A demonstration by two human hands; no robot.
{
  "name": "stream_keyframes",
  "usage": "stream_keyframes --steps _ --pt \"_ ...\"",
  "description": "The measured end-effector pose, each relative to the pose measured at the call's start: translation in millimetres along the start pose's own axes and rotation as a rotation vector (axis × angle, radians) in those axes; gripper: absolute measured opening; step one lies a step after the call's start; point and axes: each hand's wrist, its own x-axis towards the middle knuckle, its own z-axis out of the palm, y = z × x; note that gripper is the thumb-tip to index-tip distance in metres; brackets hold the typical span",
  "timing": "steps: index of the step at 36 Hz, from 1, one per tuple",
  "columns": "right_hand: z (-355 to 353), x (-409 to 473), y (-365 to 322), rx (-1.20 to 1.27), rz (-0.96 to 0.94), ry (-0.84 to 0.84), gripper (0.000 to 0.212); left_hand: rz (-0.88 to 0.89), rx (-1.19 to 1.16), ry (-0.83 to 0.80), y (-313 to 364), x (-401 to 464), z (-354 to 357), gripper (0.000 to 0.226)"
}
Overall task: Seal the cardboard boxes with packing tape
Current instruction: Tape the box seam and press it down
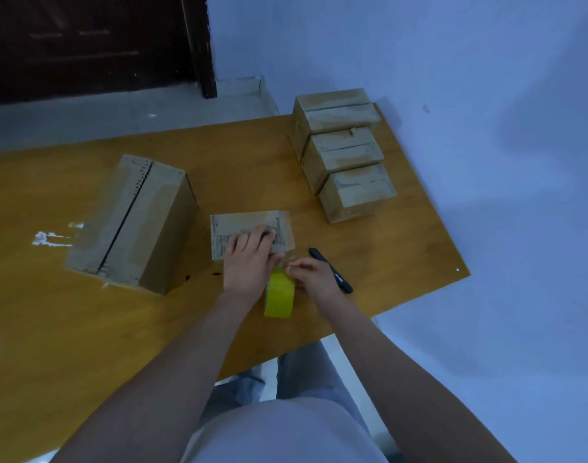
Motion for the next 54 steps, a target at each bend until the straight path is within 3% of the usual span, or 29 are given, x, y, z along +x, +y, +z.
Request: stream_keyframes --steps 7,16,21,24,27,32,39,43,48,54 --pt "-9 -6 9 -0.004 0.061 0.061 0.02 -0.01 -0.075 0.044 0 1 1 0.045" --pt "-21 0 5 -0.072 -0.067 0.146 0.015 0.139 0.107 0.071 -9 0 5 0.044" --pt "-36 3 9 -0.066 -0.03 0.145 0.022 0.14 -0.013 0.041 -15 -2 2 0.053" --pt "-43 4 8 -0.067 -0.037 0.115 0.024 0.031 -0.136 -0.02 -11 2 -9 0.042" --pt "-50 4 7 -0.081 -0.057 0.081 0.026 -0.152 -0.207 -0.077 5 15 -20 0.046" --pt "-59 8 7 -0.073 -0.074 0.04 0.027 -0.297 0.013 -0.296 28 50 -28 0.035" --pt "-65 13 15 -0.041 -0.049 -0.055 0.015 -0.445 0.122 -0.44 45 76 -24 0.044" --pt "-66 19 18 -0.043 -0.068 -0.097 0.004 -0.456 0.181 -0.432 47 85 -19 0.04" --pt "-71 25 24 -0.055 -0.08 -0.144 0.013 -0.512 0.143 -0.374 43 88 -8 0.026" --pt "-76 31 26 -0.038 -0.077 -0.182 0.012 -0.445 0.04 -0.313 39 83 -1 0.016"
